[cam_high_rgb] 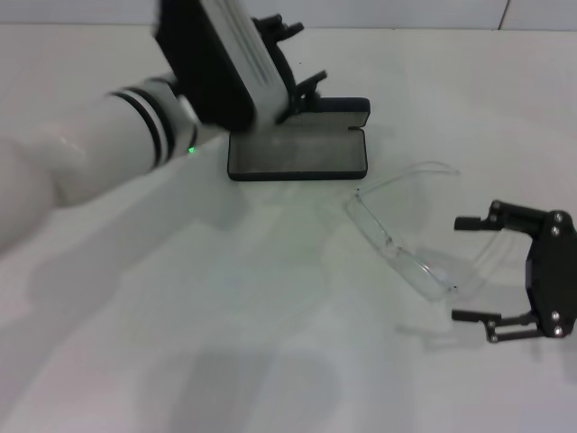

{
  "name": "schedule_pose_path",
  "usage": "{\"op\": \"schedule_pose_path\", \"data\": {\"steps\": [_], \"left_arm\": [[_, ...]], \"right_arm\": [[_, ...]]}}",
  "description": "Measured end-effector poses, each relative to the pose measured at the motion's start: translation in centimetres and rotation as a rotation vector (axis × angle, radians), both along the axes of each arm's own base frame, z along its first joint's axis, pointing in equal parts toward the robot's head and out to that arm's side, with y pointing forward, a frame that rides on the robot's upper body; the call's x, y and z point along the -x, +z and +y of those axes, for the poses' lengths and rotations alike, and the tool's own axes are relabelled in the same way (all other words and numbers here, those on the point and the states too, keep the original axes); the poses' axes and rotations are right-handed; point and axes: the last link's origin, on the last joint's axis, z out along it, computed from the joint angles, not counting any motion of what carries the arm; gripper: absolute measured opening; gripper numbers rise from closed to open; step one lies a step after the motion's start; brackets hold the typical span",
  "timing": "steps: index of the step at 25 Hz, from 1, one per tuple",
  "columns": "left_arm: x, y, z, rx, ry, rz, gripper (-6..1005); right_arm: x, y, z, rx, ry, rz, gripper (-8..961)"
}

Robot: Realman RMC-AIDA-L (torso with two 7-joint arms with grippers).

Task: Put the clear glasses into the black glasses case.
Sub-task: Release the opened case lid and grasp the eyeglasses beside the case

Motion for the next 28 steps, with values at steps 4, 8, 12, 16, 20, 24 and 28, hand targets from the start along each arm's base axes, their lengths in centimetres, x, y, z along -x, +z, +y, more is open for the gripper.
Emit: {"op": "schedule_pose_path", "data": {"steps": [4, 8, 12, 16, 20, 24, 28], "left_arm": [[-0.1, 1.5, 0.4, 0.093, 0.111, -0.28, 578], [1.3, 2.7, -0.4, 0.212, 0.088, -0.607, 578], [3.9, 4.8, -1.7, 0.18, -0.012, -0.895, 578], [6.2, 4.9, -2.5, 0.137, -0.003, -0.969, 578], [7.4, 4.2, -3.4, 0.127, -0.016, -0.948, 579], [8.3, 3.8, -4.1, 0.112, -0.009, -0.952, 579], [8.5, 3.3, -4.2, 0.124, -0.005, -0.943, 579]], "right_arm": [[0.2, 0.7, 0.9, -0.036, -0.057, 0.041, 855], [1.2, 2.1, 2.3, 0.021, -0.172, 0.086, 855], [3.2, 4.1, 3.6, 0.146, -0.299, 0.035, 855], [5.6, 6.0, 5.0, 0.236, -0.49, -0.099, 856], [7.9, 6.1, 5.6, 0.268, -0.659, -0.297, 856], [9.2, 4.2, 6.6, 0.254, -0.788, -0.477, 795], [9.7, 1.7, 7.7, 0.232, -0.843, -0.572, 763]]}}
